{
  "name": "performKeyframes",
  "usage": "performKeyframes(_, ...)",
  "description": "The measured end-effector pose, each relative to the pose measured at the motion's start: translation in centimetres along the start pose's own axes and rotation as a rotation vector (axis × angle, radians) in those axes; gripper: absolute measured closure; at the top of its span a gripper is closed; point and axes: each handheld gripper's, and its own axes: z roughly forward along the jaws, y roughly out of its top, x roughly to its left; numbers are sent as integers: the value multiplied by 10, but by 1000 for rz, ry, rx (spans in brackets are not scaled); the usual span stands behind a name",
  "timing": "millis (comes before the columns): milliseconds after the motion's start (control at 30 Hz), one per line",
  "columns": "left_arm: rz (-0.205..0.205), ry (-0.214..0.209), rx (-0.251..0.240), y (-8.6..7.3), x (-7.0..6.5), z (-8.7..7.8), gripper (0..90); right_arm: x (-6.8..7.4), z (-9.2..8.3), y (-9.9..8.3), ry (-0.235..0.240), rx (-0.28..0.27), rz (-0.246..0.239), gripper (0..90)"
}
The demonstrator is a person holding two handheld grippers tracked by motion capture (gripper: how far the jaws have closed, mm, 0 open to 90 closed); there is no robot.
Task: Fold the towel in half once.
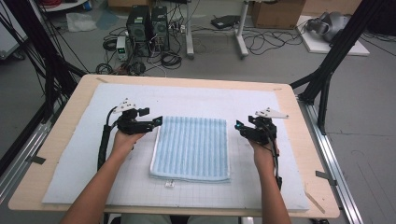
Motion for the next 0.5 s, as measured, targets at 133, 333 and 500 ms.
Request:
performKeyframes(133, 35, -54, 7, -1, -4, -9, 169, -9, -14, -9, 13, 12, 6, 228)
performKeyframes(333, 44, -92, -13, 3, -7, -18, 169, -12, -19, -19, 64, 34, -41, 115)
performKeyframes(500, 47, -79, 6, 3, -7, -21, 171, -10, -18, -21, 71, 42, -49, 113)
